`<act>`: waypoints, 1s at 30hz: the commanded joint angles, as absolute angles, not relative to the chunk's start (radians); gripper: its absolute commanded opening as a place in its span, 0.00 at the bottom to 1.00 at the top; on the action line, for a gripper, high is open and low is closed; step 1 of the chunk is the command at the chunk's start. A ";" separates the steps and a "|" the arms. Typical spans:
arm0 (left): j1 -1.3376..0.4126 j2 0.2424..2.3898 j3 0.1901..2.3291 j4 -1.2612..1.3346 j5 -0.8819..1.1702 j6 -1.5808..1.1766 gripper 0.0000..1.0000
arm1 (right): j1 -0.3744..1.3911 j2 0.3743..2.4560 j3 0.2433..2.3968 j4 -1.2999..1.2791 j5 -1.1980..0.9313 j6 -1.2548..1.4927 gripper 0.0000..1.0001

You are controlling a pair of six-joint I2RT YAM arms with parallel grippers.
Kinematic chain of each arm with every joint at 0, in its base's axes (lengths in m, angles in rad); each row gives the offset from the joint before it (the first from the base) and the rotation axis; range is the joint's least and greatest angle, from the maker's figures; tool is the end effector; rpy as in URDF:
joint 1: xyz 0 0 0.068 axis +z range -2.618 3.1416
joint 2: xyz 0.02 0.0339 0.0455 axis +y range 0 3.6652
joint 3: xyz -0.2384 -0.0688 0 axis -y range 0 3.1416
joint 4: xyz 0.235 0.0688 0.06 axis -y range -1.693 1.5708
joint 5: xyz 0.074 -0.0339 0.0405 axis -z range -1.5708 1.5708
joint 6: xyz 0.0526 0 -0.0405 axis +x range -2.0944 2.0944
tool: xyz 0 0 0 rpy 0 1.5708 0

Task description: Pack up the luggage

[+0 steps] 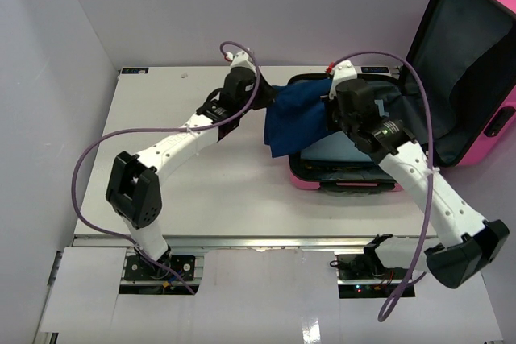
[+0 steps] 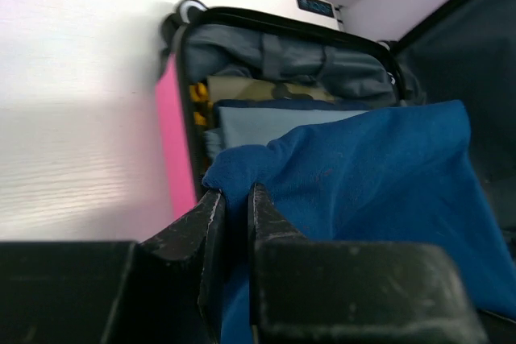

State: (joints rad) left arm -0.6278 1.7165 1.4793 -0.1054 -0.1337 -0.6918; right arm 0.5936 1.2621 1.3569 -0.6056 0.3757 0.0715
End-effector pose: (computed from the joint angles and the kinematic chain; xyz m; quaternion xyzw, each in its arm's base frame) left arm 0.3407 -0.2386 0.3101 -0.0646 0.8138 -0.3093 0.4877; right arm 0.2454 0.1423 0.3625 -0.1276 0.8433 0.0098 0.5220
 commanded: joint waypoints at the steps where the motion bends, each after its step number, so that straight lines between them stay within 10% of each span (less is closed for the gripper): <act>1: -0.690 1.773 1.618 -0.106 -0.144 -0.699 0.00 | 0.526 1.135 1.301 -0.588 0.444 0.080 0.08; 27: -0.672 2.296 1.942 0.122 -0.072 -0.633 0.06 | 0.129 1.335 1.077 -0.428 0.416 0.093 0.09; 30: -0.669 2.300 1.937 0.155 -0.011 -0.565 0.31 | 0.114 1.368 1.099 -0.435 0.409 0.115 0.41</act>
